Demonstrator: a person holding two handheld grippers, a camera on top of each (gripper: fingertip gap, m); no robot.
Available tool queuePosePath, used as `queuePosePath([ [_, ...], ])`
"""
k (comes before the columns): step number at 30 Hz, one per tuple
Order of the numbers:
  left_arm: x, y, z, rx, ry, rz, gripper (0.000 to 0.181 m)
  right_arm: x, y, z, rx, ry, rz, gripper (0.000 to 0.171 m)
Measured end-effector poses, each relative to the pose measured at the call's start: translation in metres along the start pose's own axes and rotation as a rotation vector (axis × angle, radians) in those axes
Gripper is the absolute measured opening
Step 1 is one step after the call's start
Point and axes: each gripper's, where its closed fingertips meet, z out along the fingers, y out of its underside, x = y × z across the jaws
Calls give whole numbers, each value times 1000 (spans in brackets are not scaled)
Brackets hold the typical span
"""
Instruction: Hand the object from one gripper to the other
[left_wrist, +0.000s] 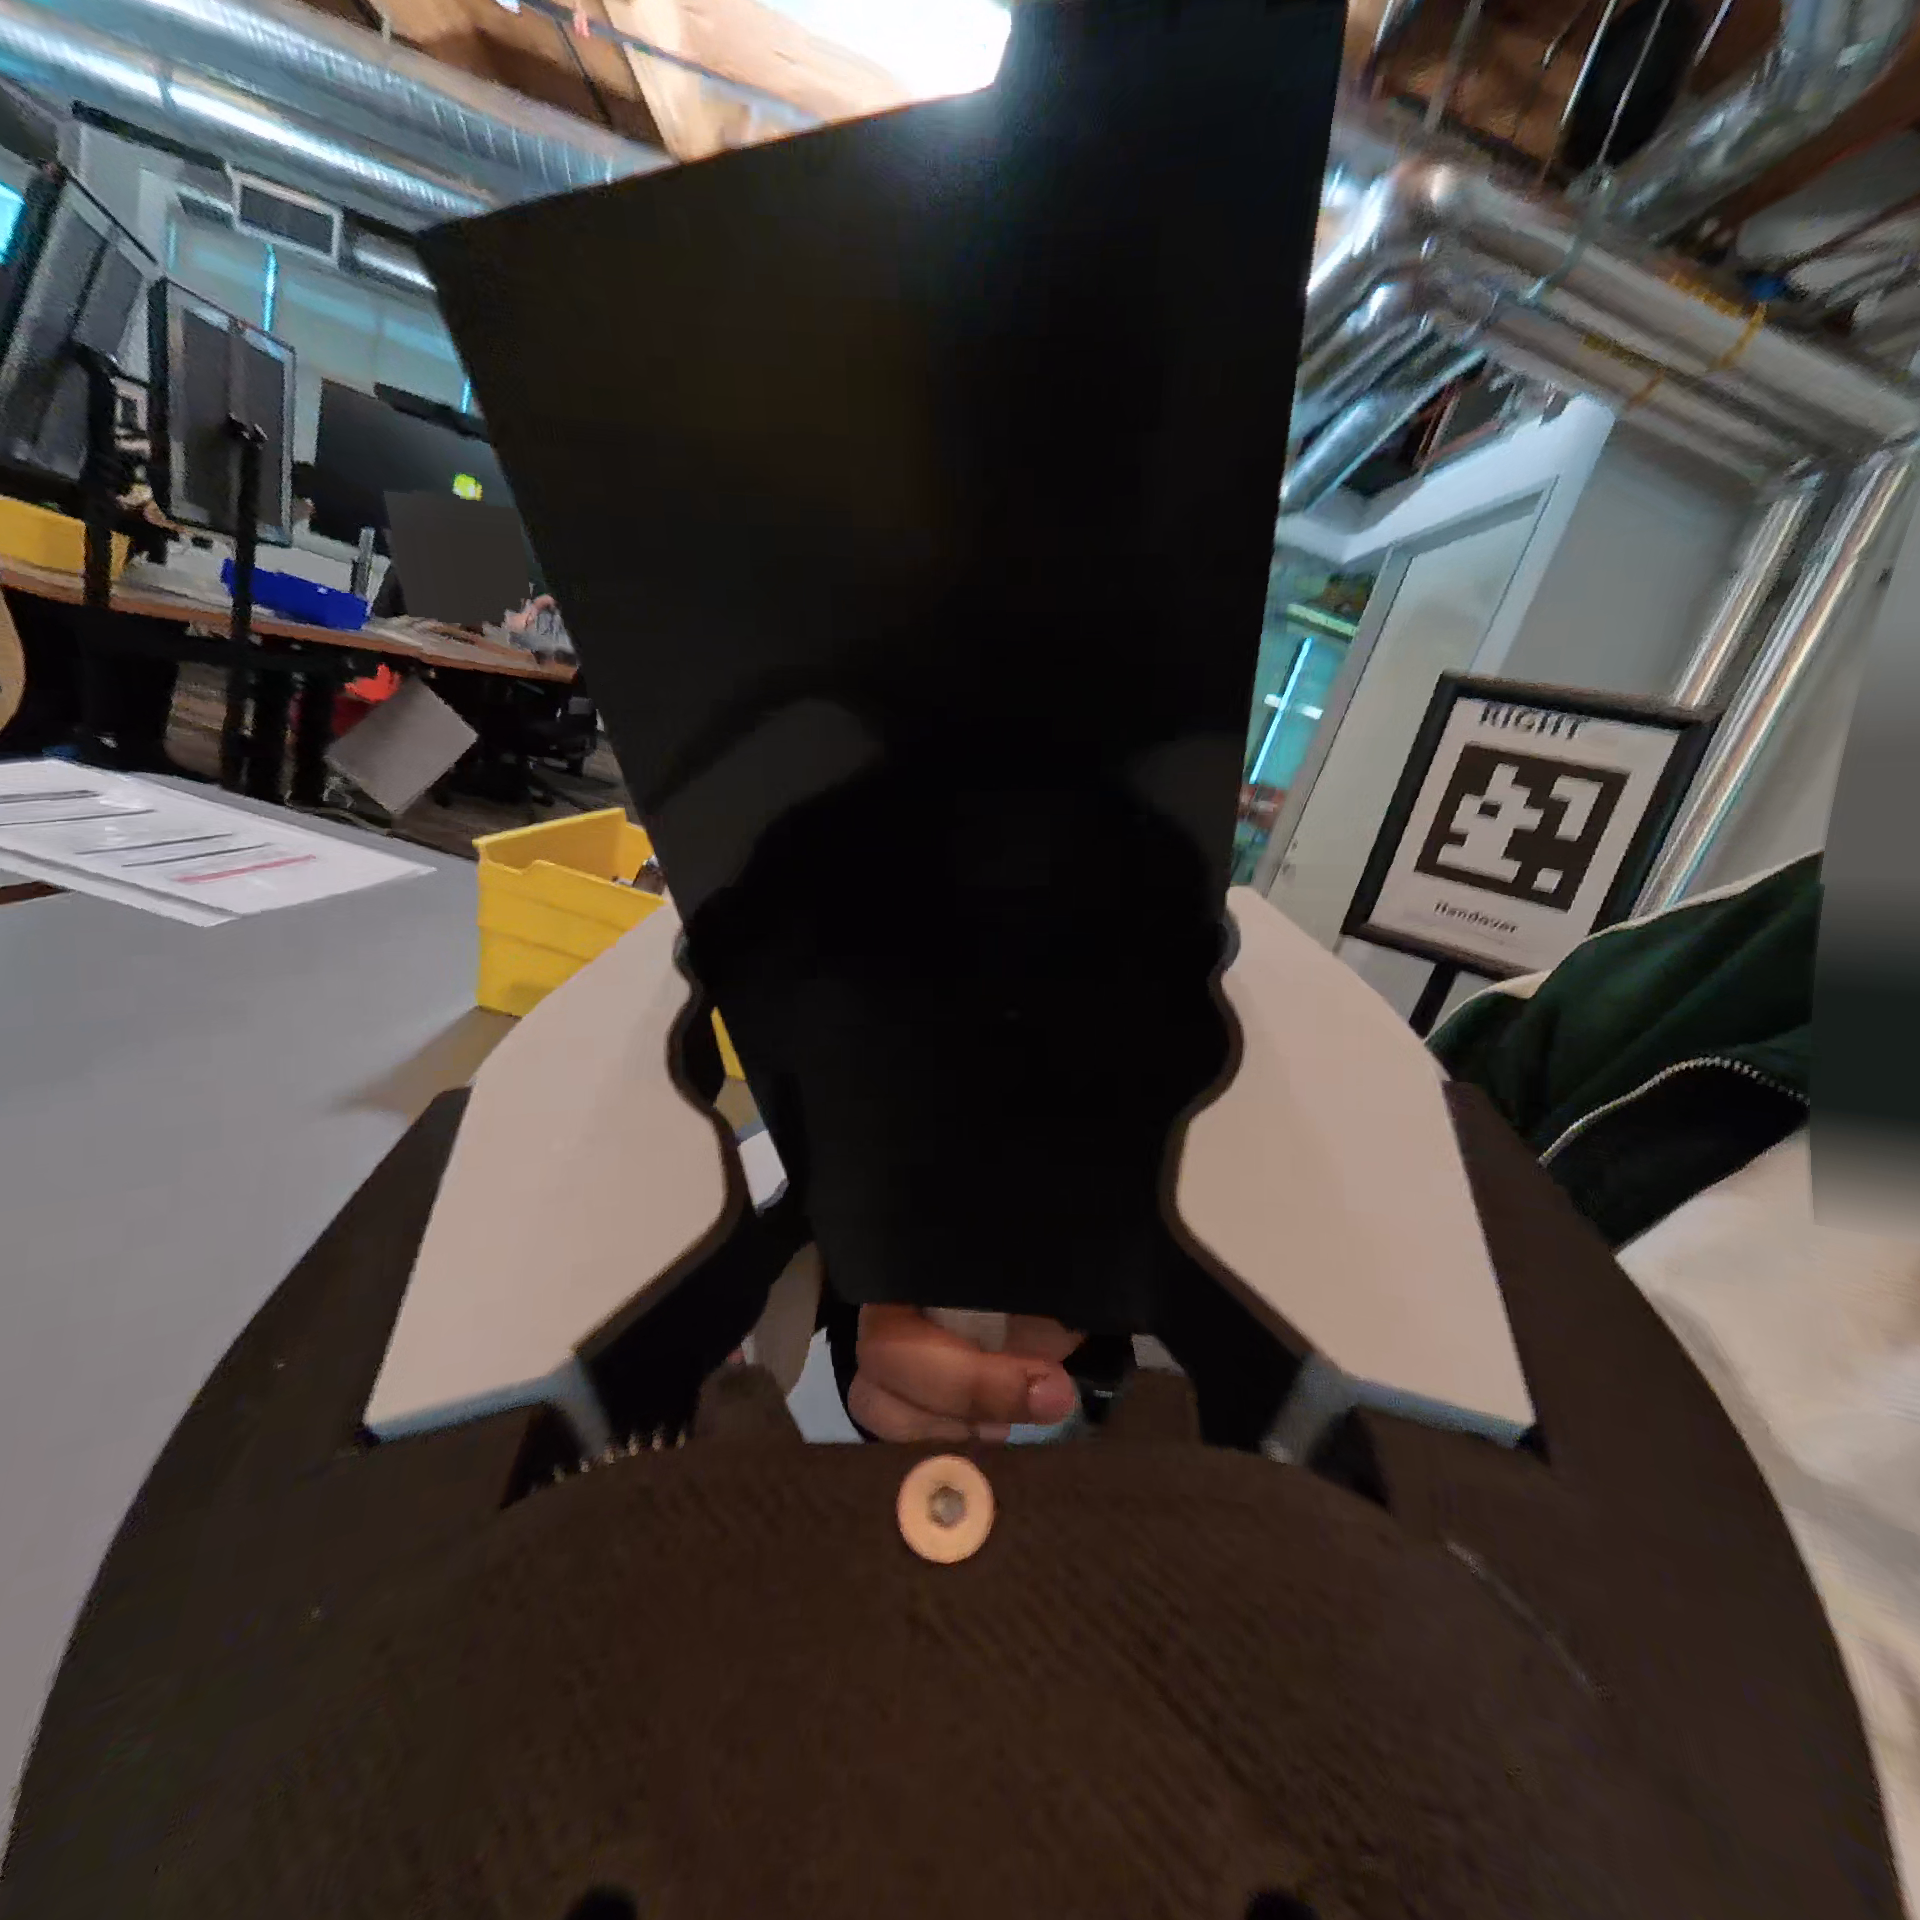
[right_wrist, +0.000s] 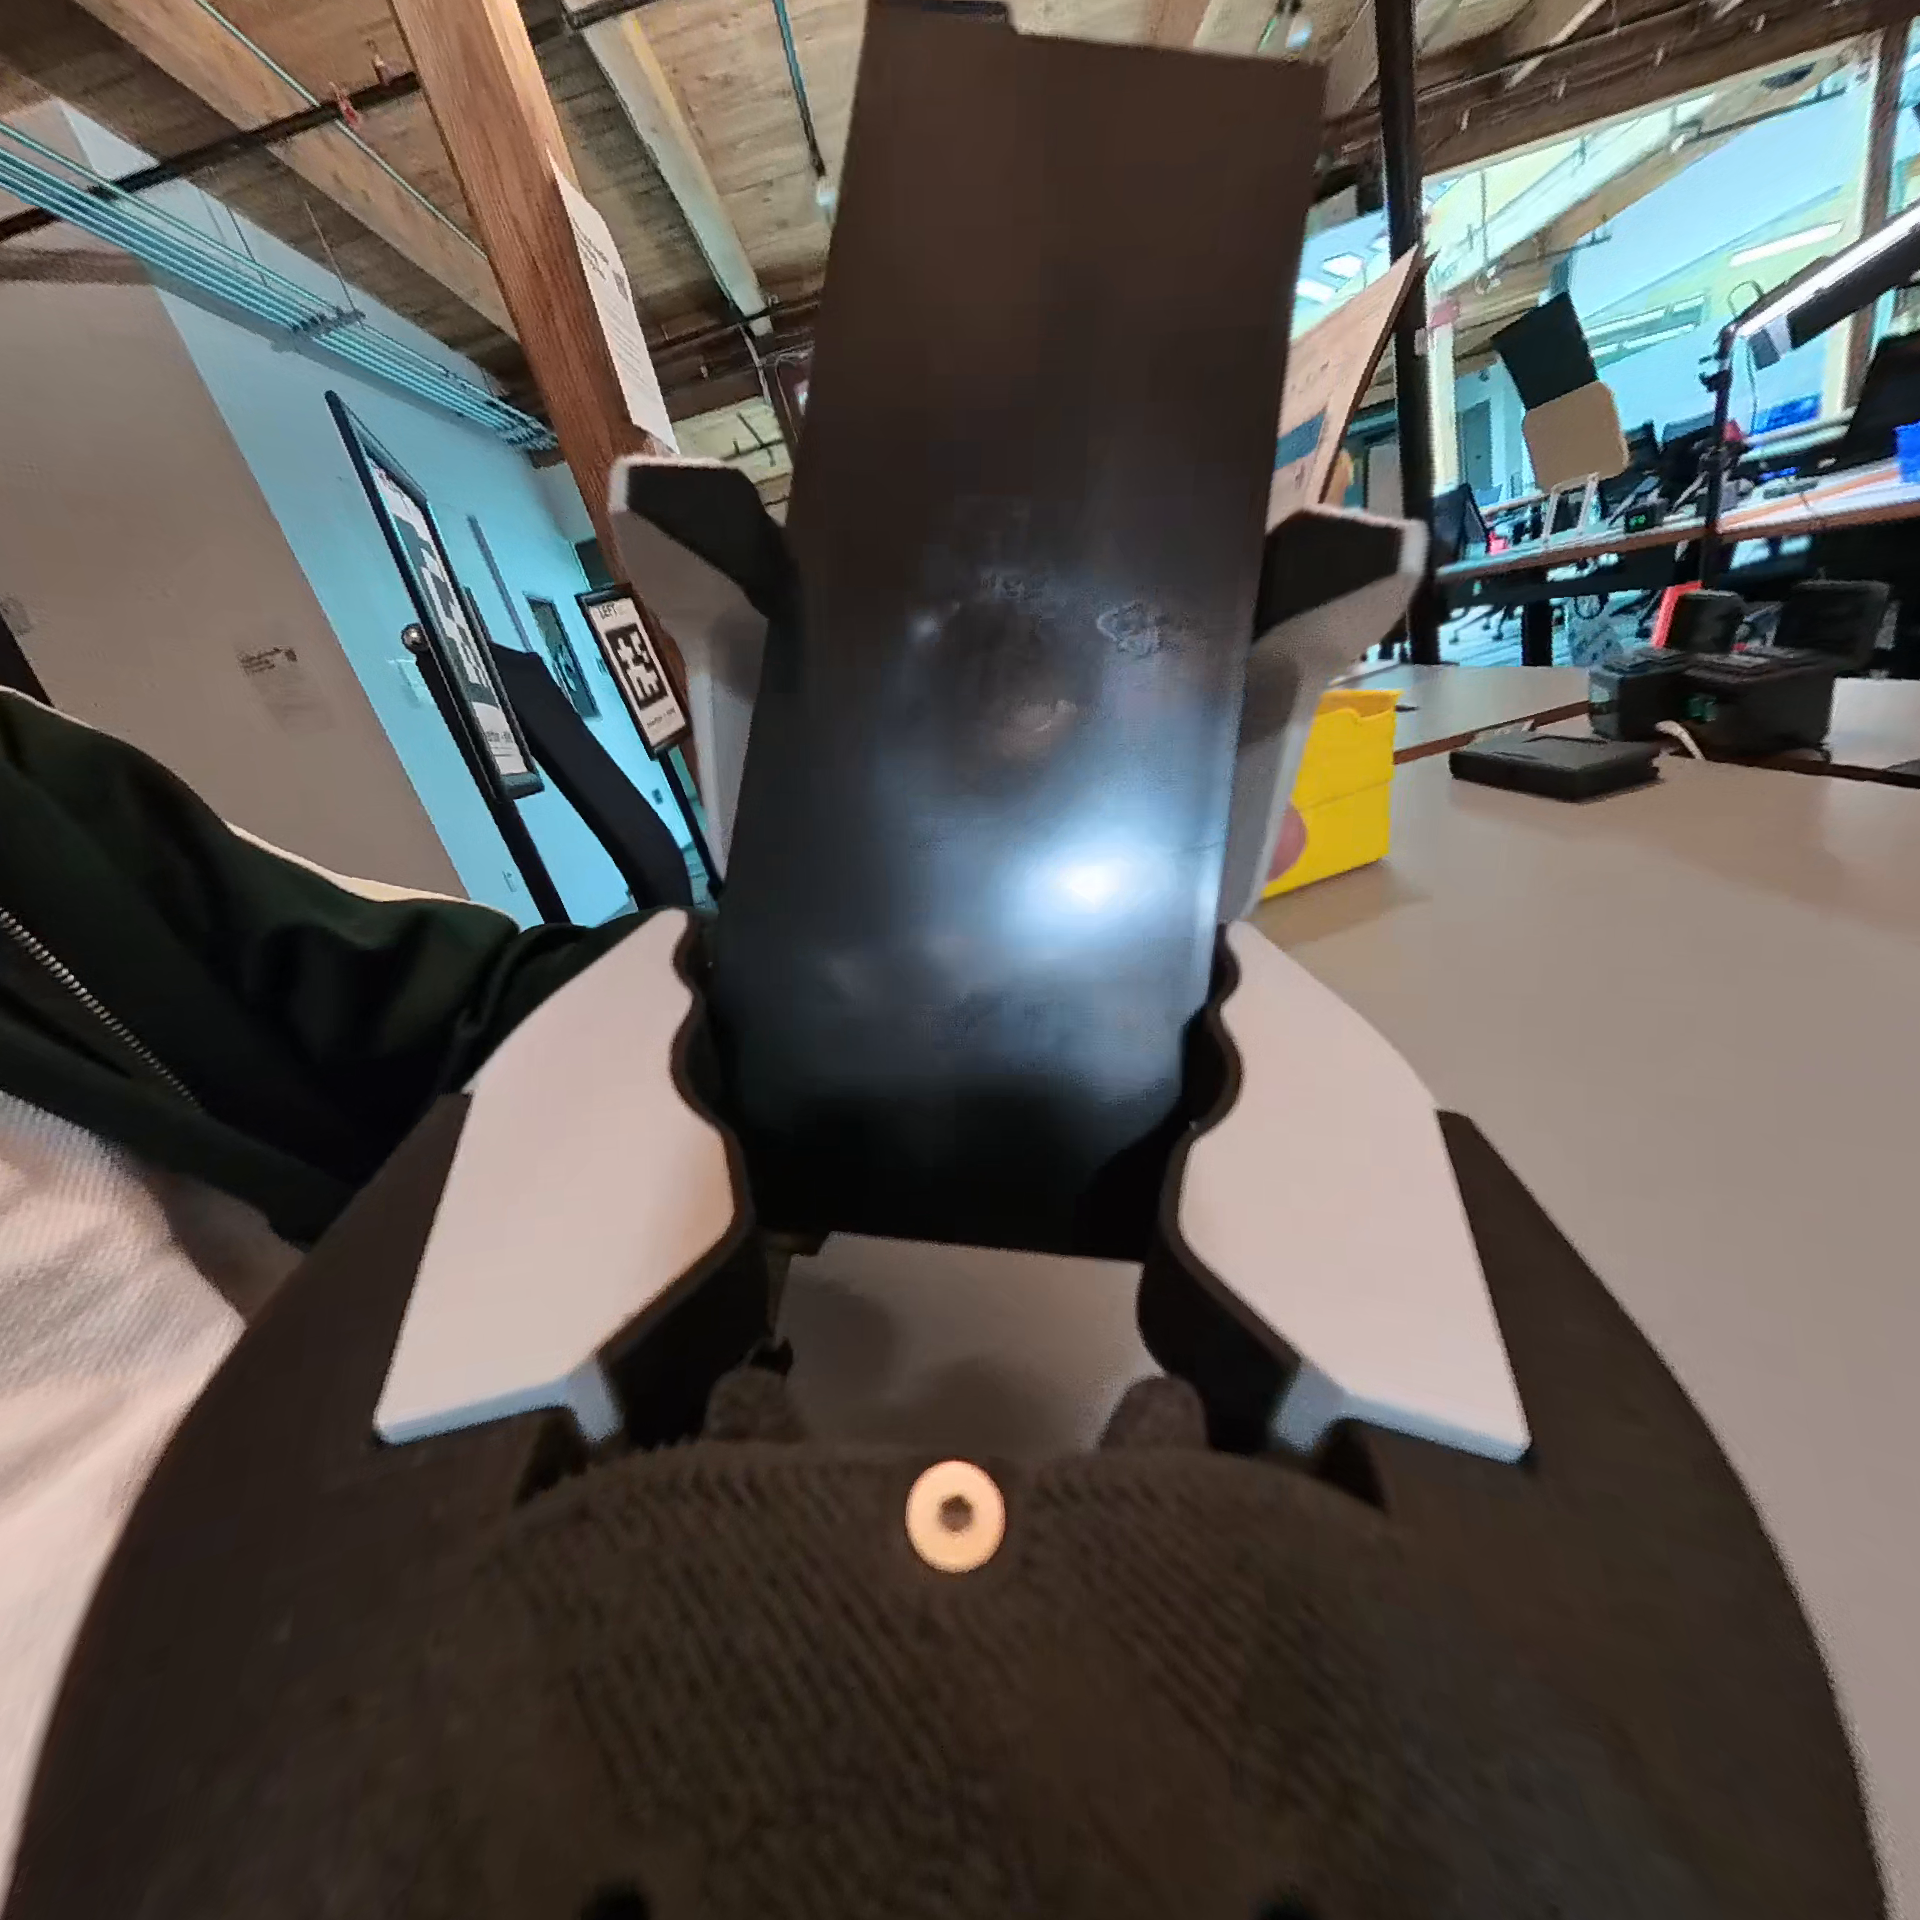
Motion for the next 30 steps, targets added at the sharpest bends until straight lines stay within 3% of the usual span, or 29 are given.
queuePosePath([
  [3,-2,1,0,-32,-29,30,89,6,3,-2,2,34,-30,88],
  [5,-6,2,0,-54,-70,78,89,15,6,-3,-6,83,-58,98],
  [11,-38,-4,-17,-125,-327,222,89,61,20,-22,-98,286,-88,107],
  [15,-66,0,-37,-190,-524,328,89,83,4,-43,-34,385,-53,99],
  [19,-83,4,-51,-240,-671,407,89,81,-27,-59,92,431,-22,78],
  [23,-81,12,-45,-256,-681,406,89,68,-52,-57,68,534,-167,59],
  [30,-62,29,-22,-285,-545,396,88,21,-65,-15,-15,492,-408,60],
])
